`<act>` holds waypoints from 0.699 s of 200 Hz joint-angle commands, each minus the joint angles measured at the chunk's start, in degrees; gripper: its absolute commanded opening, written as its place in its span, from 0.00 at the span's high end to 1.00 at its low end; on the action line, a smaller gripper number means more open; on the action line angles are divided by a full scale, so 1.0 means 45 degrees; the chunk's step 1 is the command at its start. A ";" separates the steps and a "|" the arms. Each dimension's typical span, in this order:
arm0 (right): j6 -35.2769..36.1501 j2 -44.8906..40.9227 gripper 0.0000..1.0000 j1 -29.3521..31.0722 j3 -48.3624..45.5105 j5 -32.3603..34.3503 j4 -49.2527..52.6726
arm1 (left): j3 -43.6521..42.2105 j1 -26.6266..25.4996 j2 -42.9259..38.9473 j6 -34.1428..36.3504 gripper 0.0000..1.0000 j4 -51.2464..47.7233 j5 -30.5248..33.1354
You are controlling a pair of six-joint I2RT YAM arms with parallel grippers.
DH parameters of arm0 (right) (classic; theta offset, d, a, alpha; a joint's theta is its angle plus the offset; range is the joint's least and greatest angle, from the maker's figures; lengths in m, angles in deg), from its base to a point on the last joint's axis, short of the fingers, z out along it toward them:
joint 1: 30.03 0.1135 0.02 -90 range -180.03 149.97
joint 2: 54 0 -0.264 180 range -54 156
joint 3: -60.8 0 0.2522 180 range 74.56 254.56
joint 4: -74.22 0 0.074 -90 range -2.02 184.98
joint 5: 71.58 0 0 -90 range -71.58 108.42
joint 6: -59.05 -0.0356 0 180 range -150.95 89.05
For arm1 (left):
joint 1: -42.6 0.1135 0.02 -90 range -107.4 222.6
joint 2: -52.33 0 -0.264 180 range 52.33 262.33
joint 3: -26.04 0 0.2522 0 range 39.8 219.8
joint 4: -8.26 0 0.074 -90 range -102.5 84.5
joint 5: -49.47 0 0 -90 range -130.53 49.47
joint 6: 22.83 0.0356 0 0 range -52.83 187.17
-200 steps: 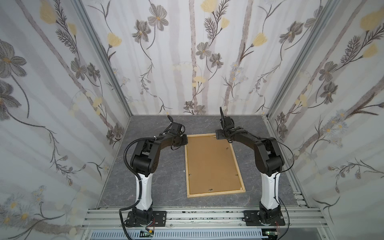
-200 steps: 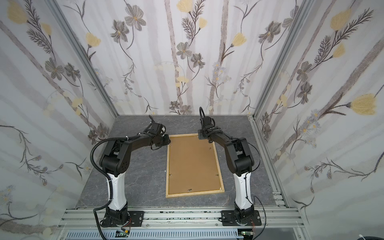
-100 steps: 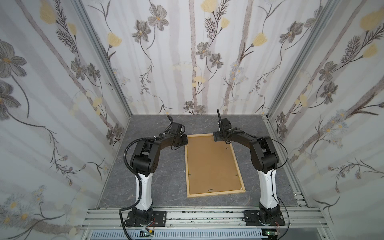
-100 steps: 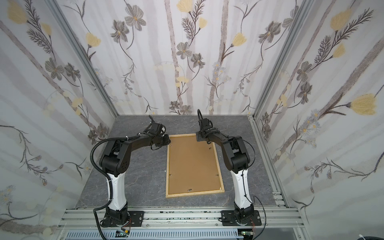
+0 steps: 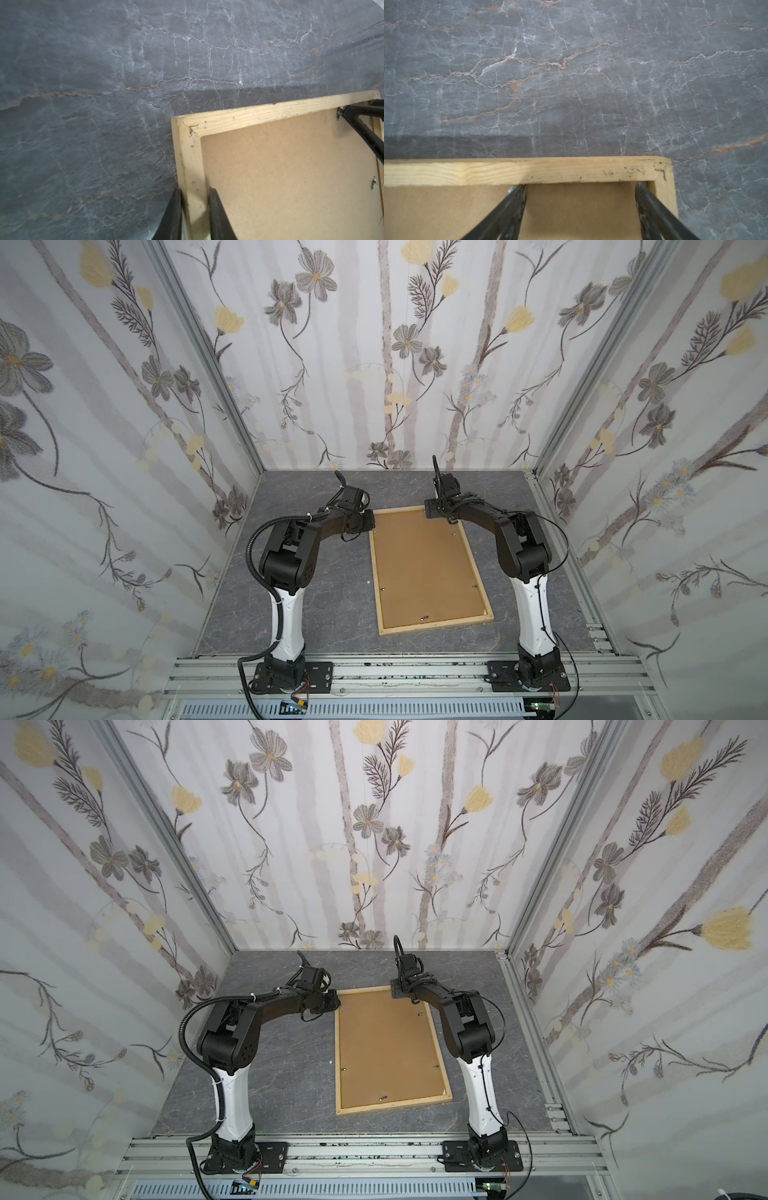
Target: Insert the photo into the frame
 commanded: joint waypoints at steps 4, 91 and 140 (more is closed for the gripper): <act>0.0088 0.0179 0.19 -0.0024 0.0001 0.0298 0.0793 | -0.0142 0.0018 -0.0019 0.0427 0.83 -0.1323 -0.0067; 0.0342 0.0280 0.17 -0.0143 0.0666 0.0217 0.0989 | -0.0162 0.0018 -0.0019 0.0603 0.83 -0.1407 -0.0019; 0.0478 0.0499 0.17 0.0047 0.0741 -0.0668 0.0856 | -0.0084 -0.0034 0.0058 0.0681 0.84 -0.1406 -0.0136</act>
